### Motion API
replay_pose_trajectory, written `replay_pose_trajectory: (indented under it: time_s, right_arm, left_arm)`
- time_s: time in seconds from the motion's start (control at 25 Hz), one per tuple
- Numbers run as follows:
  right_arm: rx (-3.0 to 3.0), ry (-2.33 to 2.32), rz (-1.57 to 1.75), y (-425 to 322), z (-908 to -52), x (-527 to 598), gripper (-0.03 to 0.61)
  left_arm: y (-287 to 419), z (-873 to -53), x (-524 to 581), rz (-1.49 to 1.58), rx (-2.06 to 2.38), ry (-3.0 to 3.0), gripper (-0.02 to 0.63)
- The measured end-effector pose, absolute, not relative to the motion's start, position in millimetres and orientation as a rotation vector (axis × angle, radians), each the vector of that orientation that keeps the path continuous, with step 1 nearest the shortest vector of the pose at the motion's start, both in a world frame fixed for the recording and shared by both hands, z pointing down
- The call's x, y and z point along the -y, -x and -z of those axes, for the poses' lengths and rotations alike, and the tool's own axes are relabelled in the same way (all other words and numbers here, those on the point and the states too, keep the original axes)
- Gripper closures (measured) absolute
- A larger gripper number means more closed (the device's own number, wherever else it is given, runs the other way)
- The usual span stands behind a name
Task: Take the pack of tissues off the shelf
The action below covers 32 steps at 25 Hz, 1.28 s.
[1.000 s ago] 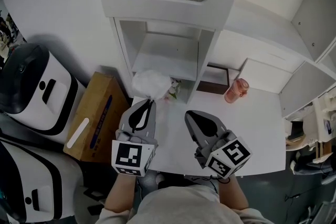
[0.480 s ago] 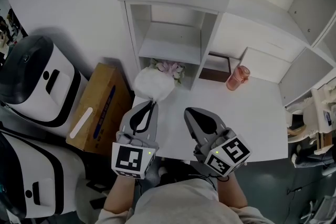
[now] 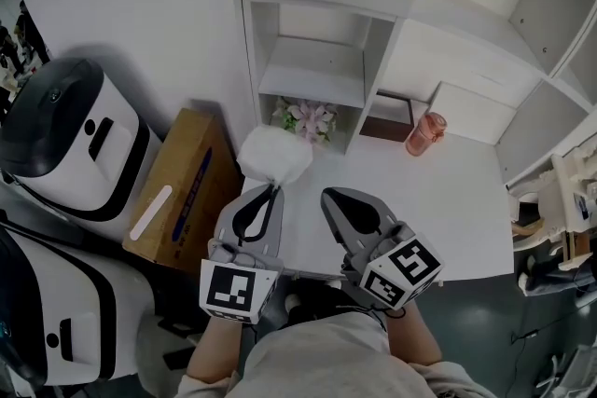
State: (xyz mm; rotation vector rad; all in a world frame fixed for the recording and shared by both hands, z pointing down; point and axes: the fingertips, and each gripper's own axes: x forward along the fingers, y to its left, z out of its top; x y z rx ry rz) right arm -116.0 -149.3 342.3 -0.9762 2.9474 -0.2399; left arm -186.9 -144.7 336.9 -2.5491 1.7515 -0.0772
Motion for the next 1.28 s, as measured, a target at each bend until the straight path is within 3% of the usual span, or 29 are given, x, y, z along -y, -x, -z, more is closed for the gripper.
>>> replay_pose_trajectory:
  time_s: [1.28]
  right_arm:
    - [-2.964, 1.051, 0.158, 119, -334, 138, 0.578]
  left_arm:
    - [184, -329, 130, 0.032, -1.686, 2.581, 0.606]
